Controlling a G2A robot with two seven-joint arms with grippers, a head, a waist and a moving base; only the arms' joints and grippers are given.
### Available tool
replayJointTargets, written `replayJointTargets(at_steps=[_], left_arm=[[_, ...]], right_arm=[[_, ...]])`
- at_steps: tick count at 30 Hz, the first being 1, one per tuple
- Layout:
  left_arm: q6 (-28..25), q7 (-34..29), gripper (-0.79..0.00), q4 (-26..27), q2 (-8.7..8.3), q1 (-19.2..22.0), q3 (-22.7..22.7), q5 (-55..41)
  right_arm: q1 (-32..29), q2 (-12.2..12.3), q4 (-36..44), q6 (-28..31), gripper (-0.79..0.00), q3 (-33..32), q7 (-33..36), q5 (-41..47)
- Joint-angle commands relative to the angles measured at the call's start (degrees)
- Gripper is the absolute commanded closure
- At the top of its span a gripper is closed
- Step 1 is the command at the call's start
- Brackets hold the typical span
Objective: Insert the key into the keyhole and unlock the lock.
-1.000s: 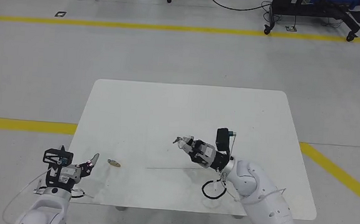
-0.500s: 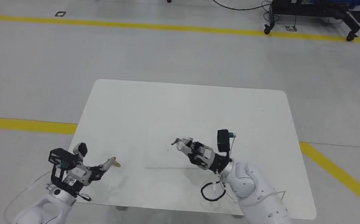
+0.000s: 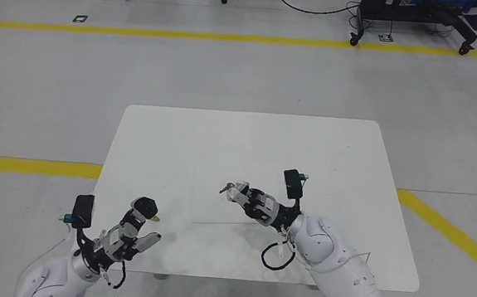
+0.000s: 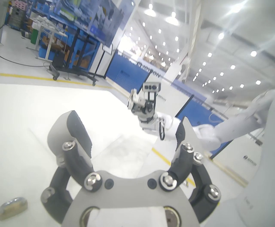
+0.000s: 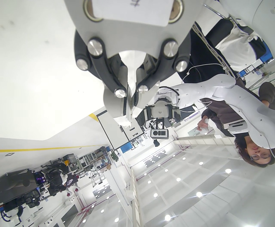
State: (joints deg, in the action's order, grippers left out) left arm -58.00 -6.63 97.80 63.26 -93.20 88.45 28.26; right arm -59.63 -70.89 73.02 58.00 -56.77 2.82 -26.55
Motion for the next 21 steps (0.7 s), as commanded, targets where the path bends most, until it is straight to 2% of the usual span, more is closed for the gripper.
replayJointTargets(at_steps=[1, 2, 5, 6, 16, 19, 21], left_arm=[[0.0, 0.0, -0.449, 0.0, 0.0, 0.0, 0.0, 0.01], [0.0, 0.0, -0.413, 0.0, 0.0, 0.0, 0.0, 0.01], [0.0, 0.0, -0.397, 0.0, 0.0, 0.0, 0.0, 0.01], [0.0, 0.0, -0.785, 0.0, 0.0, 0.0, 0.0, 0.01], [0.37, 0.04, -0.785, 0.1, 0.01, 0.08, 0.04, 0.15], [2.37, -0.72, -0.785, 2.21, 0.31, 2.34, -3.38, -2.22], [4.06, -3.95, -0.785, 2.58, 0.36, 5.91, -6.19, -4.52]], right_arm=[[0.0, 0.0, 0.0, 0.0, 0.0, 0.0, 0.0, 0.0], [0.0, 0.0, 0.0, 0.0, 0.0, 0.0, 0.0, 0.0], [0.0, 0.0, 0.0, 0.0, 0.0, 0.0, 0.0, 0.0], [0.0, 0.0, 0.0, 0.0, 0.0, 0.0, 0.0, 0.0], [0.0, 0.0, 0.0, 0.0, 0.0, 0.0, 0.0, 0.0], [-0.54, 0.11, 0.41, -0.77, 0.0, -0.66, -0.33, 0.38], [-1.8, 0.58, 1.26, -0.29, 0.0, -2.59, -0.71, 0.81]])
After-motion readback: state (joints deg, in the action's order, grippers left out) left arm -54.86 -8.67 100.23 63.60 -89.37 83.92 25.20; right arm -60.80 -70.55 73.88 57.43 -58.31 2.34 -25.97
